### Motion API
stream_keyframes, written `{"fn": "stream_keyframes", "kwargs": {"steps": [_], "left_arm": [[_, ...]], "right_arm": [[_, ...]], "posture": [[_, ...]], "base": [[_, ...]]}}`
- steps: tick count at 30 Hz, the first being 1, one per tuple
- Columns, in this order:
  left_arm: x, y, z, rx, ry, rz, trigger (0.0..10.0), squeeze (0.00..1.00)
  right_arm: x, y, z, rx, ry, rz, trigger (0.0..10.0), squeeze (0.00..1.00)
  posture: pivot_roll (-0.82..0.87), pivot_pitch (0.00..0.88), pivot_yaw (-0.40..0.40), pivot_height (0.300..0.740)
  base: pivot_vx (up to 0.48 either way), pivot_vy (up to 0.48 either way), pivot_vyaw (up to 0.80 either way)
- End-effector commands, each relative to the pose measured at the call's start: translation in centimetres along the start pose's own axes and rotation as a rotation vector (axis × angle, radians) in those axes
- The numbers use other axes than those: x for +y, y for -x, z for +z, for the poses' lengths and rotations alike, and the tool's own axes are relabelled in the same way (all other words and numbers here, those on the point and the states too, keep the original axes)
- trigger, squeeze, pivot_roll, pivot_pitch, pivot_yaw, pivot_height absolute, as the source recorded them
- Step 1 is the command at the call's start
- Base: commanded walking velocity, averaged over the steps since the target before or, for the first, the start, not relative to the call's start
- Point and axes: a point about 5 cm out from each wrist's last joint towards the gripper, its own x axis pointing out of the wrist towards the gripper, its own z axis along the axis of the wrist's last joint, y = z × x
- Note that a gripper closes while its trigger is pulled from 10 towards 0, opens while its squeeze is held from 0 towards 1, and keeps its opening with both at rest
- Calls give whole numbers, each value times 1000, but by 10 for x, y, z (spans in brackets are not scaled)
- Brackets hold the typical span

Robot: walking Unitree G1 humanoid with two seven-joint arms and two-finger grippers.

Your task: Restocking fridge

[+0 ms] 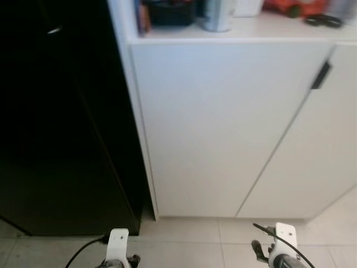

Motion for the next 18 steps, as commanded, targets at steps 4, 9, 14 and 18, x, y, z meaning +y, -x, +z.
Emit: {"fn": "stream_keyframes", "kwargs": {"steps": [4,9,14,18], "left_arm": [[-4,0,-1,14,8,-14,10000,0],[-4,0,-1,13,11,-14,10000,0],[-4,0,0,12,15,-12,10000,0],[-4,0,0,12,17,-11,10000,0]], "right_arm": [[-5,1,-4,12,-28,-19,10000,0],[-5,1,-3,12,-23,-15,10000,0],[-5,1,-3,16,-25,-13,10000,0],[-5,1,-3,32,-8,-11,10000,0]], "posture": [[-181,0,36,740],[-176,0,34,740],[-172,0,34,740],[-168,0,34,740]], "base": [[0,190,0],[0,324,0],[0,338,0],[0,343,0]]}}
